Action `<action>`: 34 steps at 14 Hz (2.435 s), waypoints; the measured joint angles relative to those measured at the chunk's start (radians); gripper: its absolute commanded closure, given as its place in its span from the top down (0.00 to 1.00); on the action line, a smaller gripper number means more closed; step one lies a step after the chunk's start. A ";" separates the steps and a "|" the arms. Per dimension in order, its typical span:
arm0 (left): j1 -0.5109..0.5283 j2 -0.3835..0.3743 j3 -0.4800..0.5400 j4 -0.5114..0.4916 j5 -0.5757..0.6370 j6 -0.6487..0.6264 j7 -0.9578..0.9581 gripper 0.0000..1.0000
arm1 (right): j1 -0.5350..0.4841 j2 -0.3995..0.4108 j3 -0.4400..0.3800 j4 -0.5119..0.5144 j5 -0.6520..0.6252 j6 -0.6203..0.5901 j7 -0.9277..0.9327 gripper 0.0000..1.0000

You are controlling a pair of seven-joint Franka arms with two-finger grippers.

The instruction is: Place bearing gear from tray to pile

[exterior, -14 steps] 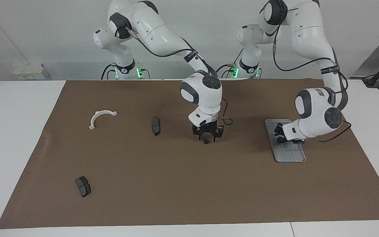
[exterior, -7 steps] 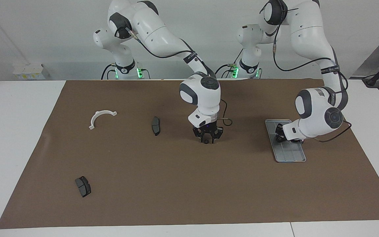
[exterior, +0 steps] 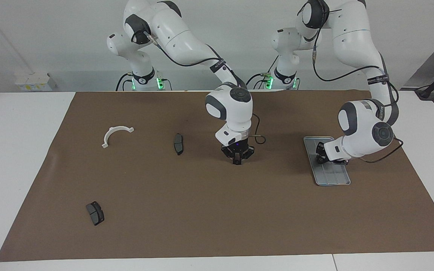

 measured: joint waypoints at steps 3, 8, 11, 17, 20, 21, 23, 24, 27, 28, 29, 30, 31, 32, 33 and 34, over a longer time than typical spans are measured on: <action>0.002 0.001 0.002 0.030 -0.045 0.007 -0.002 0.21 | -0.005 -0.012 -0.010 0.002 -0.003 -0.006 0.000 0.00; -0.009 0.001 -0.009 0.100 -0.137 0.007 -0.197 0.21 | -0.138 -0.142 -0.020 -0.091 -0.003 -0.053 -0.107 0.00; -0.107 -0.003 -0.019 0.120 -0.140 0.007 -0.441 0.21 | -0.274 -0.273 -0.018 -0.261 0.007 -0.052 -0.282 0.00; -0.372 -0.020 -0.020 0.124 -0.139 0.008 -0.946 0.21 | -0.493 -0.359 -0.018 -0.396 0.105 -0.018 -0.662 0.00; -0.500 -0.013 -0.019 0.113 -0.132 0.089 -1.160 0.27 | -0.567 -0.338 -0.017 -0.403 0.106 0.047 -0.738 0.00; -0.531 -0.006 -0.019 0.106 -0.131 0.124 -1.207 0.42 | -0.583 -0.322 -0.017 -0.396 0.106 0.073 -0.743 0.00; -0.569 0.011 -0.018 0.097 -0.131 0.166 -1.261 0.50 | -0.598 -0.276 -0.016 -0.350 0.115 0.101 -0.746 0.00; -0.580 0.019 -0.018 0.096 -0.131 0.182 -1.275 0.63 | -0.600 -0.246 -0.016 -0.312 0.131 0.106 -0.751 0.00; -0.603 0.045 -0.017 0.091 -0.130 0.229 -1.305 0.76 | -0.600 -0.157 -0.015 -0.203 0.158 0.106 -0.753 0.05; -0.606 0.050 -0.016 0.091 -0.130 0.242 -1.308 0.78 | -0.600 -0.135 -0.015 -0.178 0.162 0.106 -0.754 0.22; -0.606 0.051 -0.012 0.093 -0.130 0.249 -1.308 0.78 | -0.600 -0.119 -0.014 -0.161 0.163 0.106 -0.754 0.44; -0.604 0.049 -0.002 0.099 -0.130 0.251 -1.308 0.78 | -0.600 -0.110 -0.014 -0.151 0.163 0.106 -0.754 0.84; -0.598 0.046 0.012 0.108 -0.129 0.252 -1.307 0.79 | -0.600 -0.106 -0.013 -0.146 0.164 0.106 -0.754 0.95; -0.582 0.040 0.026 0.120 -0.128 0.252 -1.296 0.79 | -0.599 -0.106 -0.011 -0.145 0.164 0.106 -0.754 1.00; -0.555 0.029 0.035 0.128 -0.127 0.249 -1.268 0.79 | -0.598 -0.106 -0.009 -0.143 0.164 0.106 -0.754 1.00; -0.518 0.016 0.039 0.129 -0.126 0.238 -1.224 0.79 | -0.596 -0.106 -0.005 -0.143 0.164 0.106 -0.754 1.00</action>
